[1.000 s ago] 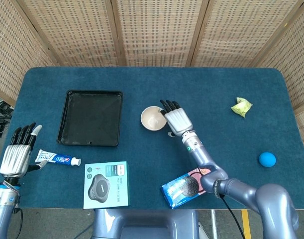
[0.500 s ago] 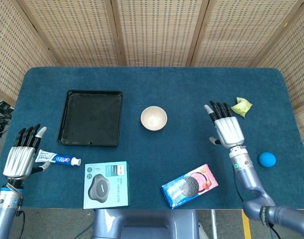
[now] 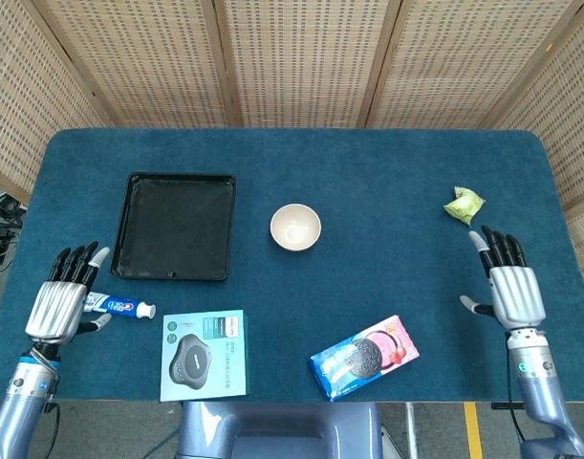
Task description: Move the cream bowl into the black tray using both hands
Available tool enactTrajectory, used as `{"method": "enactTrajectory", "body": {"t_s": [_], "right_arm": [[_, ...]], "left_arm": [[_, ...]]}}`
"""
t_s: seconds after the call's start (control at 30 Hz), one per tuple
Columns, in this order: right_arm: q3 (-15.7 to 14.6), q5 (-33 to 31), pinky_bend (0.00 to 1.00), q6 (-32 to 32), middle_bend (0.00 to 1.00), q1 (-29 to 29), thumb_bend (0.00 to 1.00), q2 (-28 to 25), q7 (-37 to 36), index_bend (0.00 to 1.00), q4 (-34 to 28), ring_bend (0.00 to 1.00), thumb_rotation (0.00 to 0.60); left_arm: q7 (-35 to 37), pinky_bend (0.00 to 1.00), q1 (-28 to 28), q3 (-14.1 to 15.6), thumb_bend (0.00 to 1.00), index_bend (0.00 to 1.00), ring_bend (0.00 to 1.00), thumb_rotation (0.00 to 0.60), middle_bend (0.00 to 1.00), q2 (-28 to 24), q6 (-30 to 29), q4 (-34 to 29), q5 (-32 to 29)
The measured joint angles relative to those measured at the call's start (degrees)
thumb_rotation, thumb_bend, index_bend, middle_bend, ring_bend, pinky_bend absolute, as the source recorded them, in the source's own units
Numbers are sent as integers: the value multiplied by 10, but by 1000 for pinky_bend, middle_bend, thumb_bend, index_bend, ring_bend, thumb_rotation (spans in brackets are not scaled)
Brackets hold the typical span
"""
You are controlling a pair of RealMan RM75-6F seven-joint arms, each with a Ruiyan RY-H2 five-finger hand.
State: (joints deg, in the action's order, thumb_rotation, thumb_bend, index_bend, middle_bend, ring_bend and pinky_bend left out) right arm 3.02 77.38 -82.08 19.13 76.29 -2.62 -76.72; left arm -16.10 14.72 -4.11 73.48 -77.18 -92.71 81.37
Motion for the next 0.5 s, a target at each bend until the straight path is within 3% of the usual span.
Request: {"method": "enactTrajectory", "body": {"t_s": [0.43,0.5], "right_arm": [[-1,41,40,-16,0,-32,240,1,-71,47,32,0,600],[2,45,40,-17,0,-34,240,-1,-77,56,31,0,600]], "left_arm": [[22,0,71,-76,63,2,0,600,0,-82,61,-6,-34],[22,0,87,-86,105,42,0,600,0,-89,77,-4,-43]]}}
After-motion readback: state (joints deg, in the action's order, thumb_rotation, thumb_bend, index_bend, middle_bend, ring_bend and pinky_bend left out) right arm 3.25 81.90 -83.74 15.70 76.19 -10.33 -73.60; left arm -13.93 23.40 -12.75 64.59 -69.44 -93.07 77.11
